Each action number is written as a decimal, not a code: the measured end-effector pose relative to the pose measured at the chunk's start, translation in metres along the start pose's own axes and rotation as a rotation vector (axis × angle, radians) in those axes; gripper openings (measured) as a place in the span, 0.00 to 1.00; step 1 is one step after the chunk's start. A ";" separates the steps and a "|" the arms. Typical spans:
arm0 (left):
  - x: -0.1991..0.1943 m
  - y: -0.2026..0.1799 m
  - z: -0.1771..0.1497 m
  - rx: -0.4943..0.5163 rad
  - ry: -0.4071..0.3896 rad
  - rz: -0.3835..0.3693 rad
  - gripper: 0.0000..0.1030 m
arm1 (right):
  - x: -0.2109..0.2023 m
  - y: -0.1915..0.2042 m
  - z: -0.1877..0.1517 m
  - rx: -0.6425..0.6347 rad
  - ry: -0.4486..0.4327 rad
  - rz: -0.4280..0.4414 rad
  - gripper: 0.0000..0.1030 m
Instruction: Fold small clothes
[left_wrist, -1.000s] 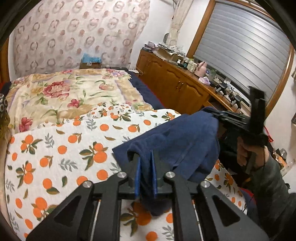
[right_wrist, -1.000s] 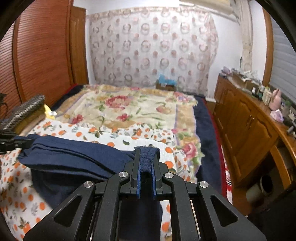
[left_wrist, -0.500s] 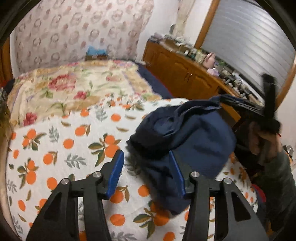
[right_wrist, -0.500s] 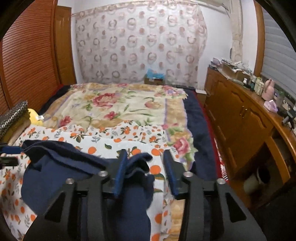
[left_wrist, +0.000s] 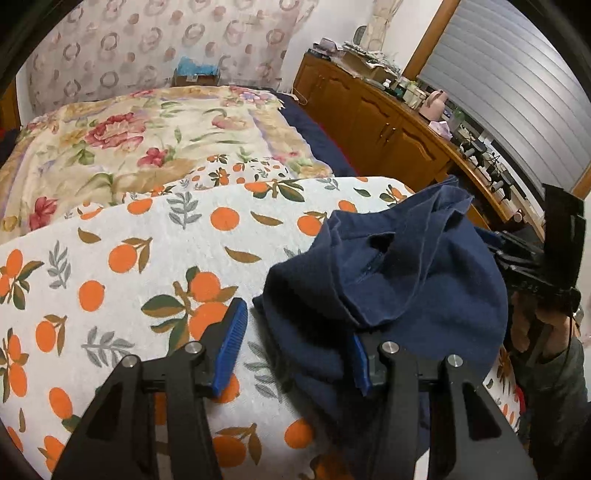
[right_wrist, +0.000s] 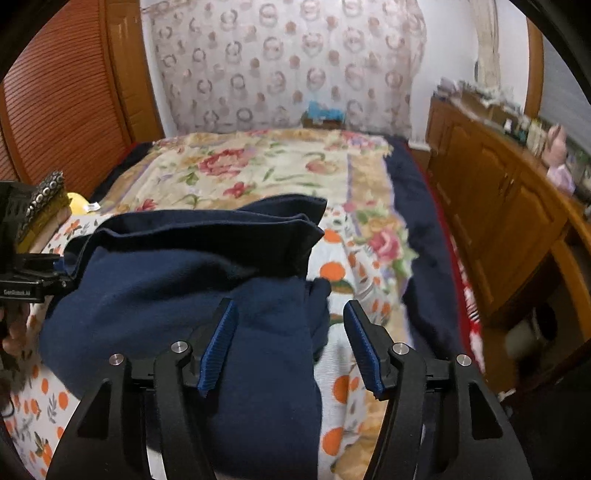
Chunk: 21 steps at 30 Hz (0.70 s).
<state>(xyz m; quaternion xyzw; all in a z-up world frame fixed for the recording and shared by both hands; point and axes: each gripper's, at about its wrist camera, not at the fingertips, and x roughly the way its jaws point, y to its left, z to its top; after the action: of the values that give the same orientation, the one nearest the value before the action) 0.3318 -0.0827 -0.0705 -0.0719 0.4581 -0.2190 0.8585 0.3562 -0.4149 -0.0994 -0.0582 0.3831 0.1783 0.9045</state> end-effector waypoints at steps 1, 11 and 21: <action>0.001 0.000 0.000 -0.001 0.001 -0.002 0.48 | 0.004 -0.002 -0.001 0.008 0.011 0.007 0.62; 0.004 0.007 0.005 -0.036 -0.002 -0.064 0.47 | 0.014 -0.006 -0.007 0.100 0.058 0.133 0.56; -0.025 -0.002 0.006 -0.007 -0.067 -0.147 0.11 | -0.003 0.014 -0.004 0.026 0.023 0.182 0.14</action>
<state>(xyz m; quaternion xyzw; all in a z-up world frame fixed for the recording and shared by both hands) 0.3241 -0.0735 -0.0472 -0.1155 0.4233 -0.2774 0.8547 0.3464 -0.4032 -0.1001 -0.0135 0.3994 0.2540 0.8808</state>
